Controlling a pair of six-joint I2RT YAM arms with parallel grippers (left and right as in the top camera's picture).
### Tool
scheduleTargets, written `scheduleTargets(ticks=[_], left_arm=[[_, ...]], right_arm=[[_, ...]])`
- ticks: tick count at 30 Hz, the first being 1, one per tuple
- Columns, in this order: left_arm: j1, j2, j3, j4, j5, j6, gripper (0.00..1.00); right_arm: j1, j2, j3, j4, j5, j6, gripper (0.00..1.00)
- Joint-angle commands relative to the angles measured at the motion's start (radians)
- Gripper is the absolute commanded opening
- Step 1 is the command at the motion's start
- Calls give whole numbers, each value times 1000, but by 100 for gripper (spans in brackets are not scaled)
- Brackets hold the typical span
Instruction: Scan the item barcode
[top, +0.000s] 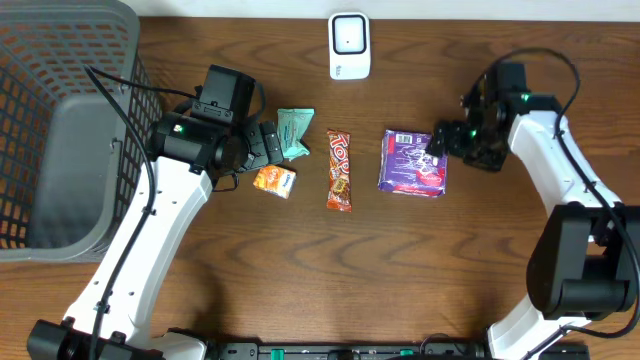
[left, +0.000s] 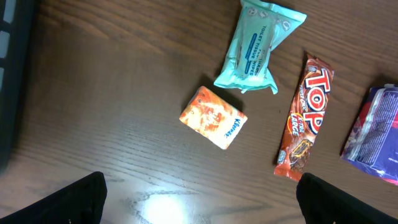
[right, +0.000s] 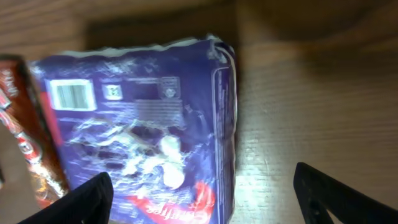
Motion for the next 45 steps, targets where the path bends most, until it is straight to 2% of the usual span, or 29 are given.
scheduleTargets(ticks=[1,7,8,10,11,12,13,18,22,25,28,31,34,37,45], left_arm=[[3,4,9,-4,-9,10,98],[3,4,9,-4,-9,10,98],[3,4,9,-4,-9,10,98],[3,4,9,-4,-9,10,98],[3,4,9,-4,-9,10,98],[3,4,9,-4,-9,10,98],[3,4,9,-4,-9,10,98],[3,4,9,-4,-9,10,98],[3,4,9,-4,-9,10,98],[3,4,9,-4,-9,10,98],[3,4,9,-4,-9,10,98],[3,4,9,-4,-9,10,98],[3,4,9,-4,-9,10,98],[3,4,9,-4,-9,10,98],[3,4,9,-4,-9,10,98]], right_arm=[[-19,7,-89,68,-94,-13,86],[-37,7,-229,281,-208,-13,79],[-37,7,-246,312,-227,-13,77],[-34,7,-277,367,-255,-13,65],[-34,7,-285,382,-254,-8,52],[-34,7,-289,385,-252,-9,31],[-35,7,-289,385,-249,-8,1],[-40,-8,-240,332,-244,3,1],[-30,-36,-90,150,-72,3,1],[5,-51,70,-21,182,17,1],[68,-51,214,-169,489,116,1],[142,-51,292,-279,776,261,1],[211,-51,294,-327,951,356,1],[268,-29,278,-357,1039,431,1],[368,105,225,-349,1030,481,1]])
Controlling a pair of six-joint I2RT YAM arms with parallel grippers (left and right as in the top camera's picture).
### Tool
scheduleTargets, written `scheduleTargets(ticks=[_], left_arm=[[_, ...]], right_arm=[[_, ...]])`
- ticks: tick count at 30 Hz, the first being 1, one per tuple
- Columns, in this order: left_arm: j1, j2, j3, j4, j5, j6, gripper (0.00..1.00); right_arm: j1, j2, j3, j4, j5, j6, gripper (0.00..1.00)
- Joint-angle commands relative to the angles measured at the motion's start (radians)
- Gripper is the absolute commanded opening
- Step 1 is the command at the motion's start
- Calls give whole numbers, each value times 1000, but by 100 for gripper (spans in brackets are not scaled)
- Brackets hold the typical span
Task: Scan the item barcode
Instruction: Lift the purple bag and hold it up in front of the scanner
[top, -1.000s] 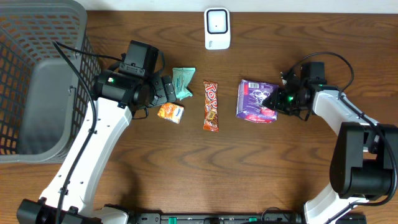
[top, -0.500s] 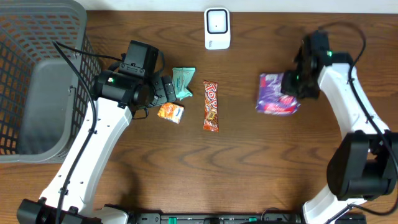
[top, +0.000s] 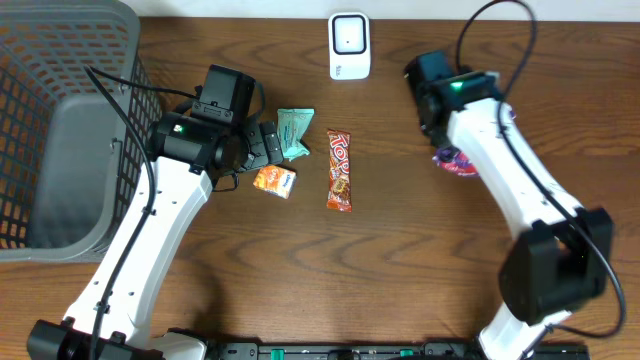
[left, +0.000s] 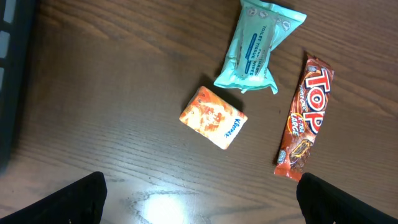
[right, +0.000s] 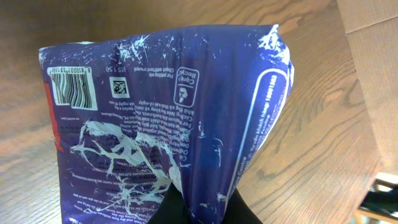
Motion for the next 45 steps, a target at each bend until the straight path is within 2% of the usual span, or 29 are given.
scheduleTargets(ticks=[1,5,8,12,16,23,24,26,27,31,37,41,45], left_arm=[[3,4,9,-4,-9,10,98],[3,4,9,-4,-9,10,98],[3,4,9,-4,-9,10,98],[3,4,9,-4,-9,10,98],[3,4,9,-4,-9,10,98],[3,4,9,-4,-9,10,98],[3,5,9,-4,-9,10,98],[3,4,9,-4,-9,10,98],[3,5,9,-4,-9,10,98],[3,4,9,-4,-9,10,98],[3,4,9,-4,-9,10,98],[3,4,9,-4,-9,10,98],[3,4,9,-4,-9,10,98]], right_arm=[[44,85,-20,0,62,55,3],[106,159,-20,20,29,51,10],[159,190,-20,82,-17,-26,16],[224,193,-10,148,-53,-95,43],[249,192,77,145,-129,-95,52],[166,191,332,50,-396,-164,67],[143,191,364,41,-460,-197,71],[89,191,421,23,-629,-280,86],[62,191,437,14,-711,-315,88],[-54,193,442,-48,-957,-414,89],[-177,194,302,-74,-1028,-491,88],[-227,194,143,51,-1185,-504,84],[-260,194,-39,255,-1356,-488,81]])
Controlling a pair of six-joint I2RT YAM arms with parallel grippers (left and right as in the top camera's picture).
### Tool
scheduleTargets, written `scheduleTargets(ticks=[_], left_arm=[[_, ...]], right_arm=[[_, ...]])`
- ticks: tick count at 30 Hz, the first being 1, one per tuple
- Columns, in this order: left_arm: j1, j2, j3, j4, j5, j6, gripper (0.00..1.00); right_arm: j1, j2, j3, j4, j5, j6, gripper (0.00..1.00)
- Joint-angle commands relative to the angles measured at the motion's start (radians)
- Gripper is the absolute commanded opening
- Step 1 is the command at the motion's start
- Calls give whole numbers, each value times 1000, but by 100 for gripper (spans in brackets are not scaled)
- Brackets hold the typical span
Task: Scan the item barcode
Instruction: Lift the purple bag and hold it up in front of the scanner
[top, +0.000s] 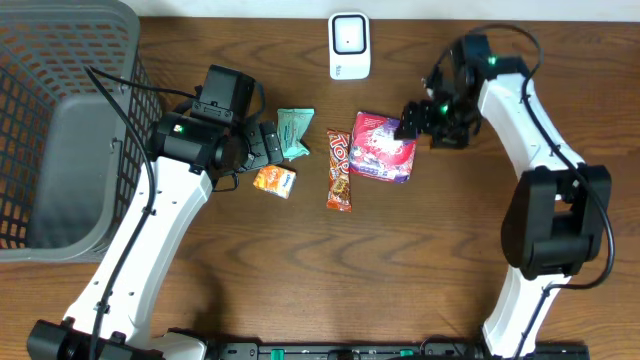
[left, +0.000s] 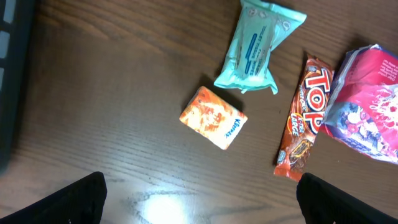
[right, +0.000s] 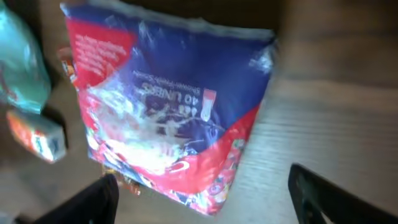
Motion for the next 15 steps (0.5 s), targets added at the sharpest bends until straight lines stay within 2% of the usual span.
scheduleTargets(ticks=[1,5,6,8,9,10,15], left_arm=[[3,4,9,-4,-9,10,98],[3,4,9,-4,-9,10,98],[3,4,9,-4,-9,10,98],[3,4,9,-4,-9,10,98],[3,4,9,-4,-9,10,98],[3,4,9,-4,-9,10,98],[3,4,9,-4,-9,10,98]], right_arm=[[-18,8,-119,92,-184,10,79],[-14,8,-258,277,-185,76,64],[-10,8,-286,320,-185,88,56],[-3,8,-327,389,-185,123,32],[0,8,-336,412,-185,137,12],[3,8,-337,426,-185,153,1],[-2,6,-259,442,-303,198,1]])
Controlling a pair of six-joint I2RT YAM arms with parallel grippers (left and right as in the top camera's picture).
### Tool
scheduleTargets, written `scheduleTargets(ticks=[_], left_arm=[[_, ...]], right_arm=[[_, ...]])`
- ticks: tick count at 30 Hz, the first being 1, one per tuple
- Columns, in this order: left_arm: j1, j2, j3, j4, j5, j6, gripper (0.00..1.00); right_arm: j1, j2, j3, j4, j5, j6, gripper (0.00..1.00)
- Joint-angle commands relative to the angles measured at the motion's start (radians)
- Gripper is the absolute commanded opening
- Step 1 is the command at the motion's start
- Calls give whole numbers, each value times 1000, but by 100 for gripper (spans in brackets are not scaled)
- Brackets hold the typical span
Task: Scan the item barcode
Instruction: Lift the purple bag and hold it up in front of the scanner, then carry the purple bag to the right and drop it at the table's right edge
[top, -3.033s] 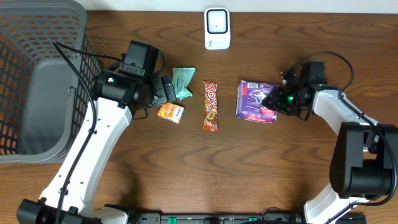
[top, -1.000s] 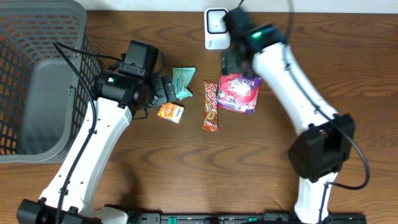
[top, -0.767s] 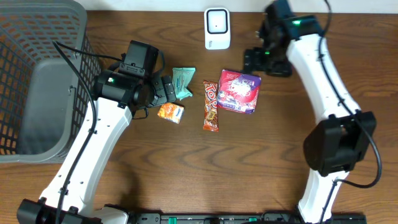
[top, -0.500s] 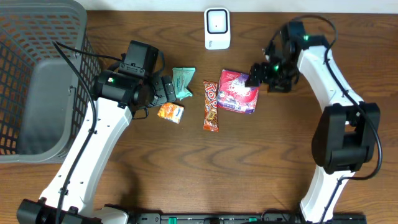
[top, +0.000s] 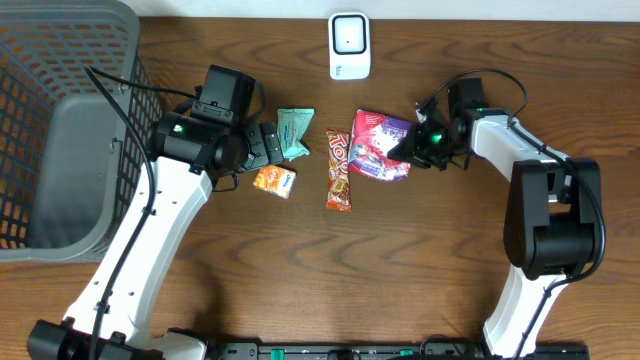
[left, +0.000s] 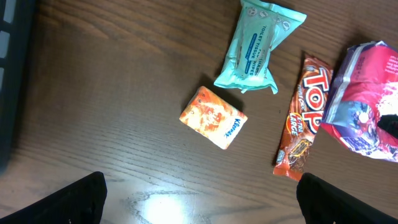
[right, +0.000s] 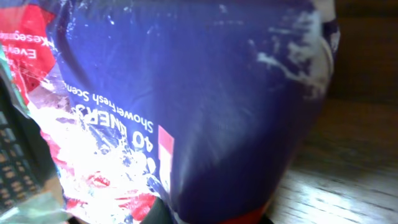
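Note:
The purple and red liner package (top: 378, 143) lies red face up right of the TOP bar (top: 339, 170); its barcode does not show. My right gripper (top: 412, 148) is shut on the package's right edge, and the package (right: 186, 93) fills the right wrist view above the gripper (right: 208, 216). The white scanner (top: 349, 45) stands at the back middle of the table. My left gripper (top: 270, 143) hangs open over the small items, nothing between its fingers (left: 68, 202). The package (left: 367, 93) shows at the right edge of the left wrist view.
A teal wipes pack (top: 295, 130) and an orange tissue pack (top: 273, 181) lie left of the TOP bar. A dark wire basket (top: 60, 120) fills the table's left end. Bare wood table (top: 400, 270) runs along the front.
My right gripper was open beside the package lying red face up; now it is lower and shut on the package's right edge. The TOP bar has shifted slightly. The left arm has not moved.
At first the package lay barcode side up at the right, my right gripper open by it. Then the gripper held it lifted near the scanner. Later it lay red face up beside the TOP bar, released. Now the gripper is shut on it again.

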Motion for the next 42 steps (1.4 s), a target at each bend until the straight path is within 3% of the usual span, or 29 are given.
scheduleTargets(ticks=[1,8,13,16,21,29,37,42], left_arm=[[3,4,9,-4,-9,10,98],[3,4,9,-4,-9,10,98],[3,4,9,-4,-9,10,98],[3,4,9,-3,-9,10,98],[3,4,9,-4,-9,10,98],[3,4,9,-4,-9,10,98],[3,4,9,-4,-9,10,98],[3,4,9,-4,-9,10,98]], right_arm=[[3,6,76,6,-117,44,1],[-3,4,298,85,-168,209,1],[18,5,332,304,-4,460,1],[45,12,332,407,91,533,1],[118,44,332,526,203,558,1],[170,93,332,549,321,581,1],[132,92,350,556,263,542,1],[16,61,416,426,211,507,1]])
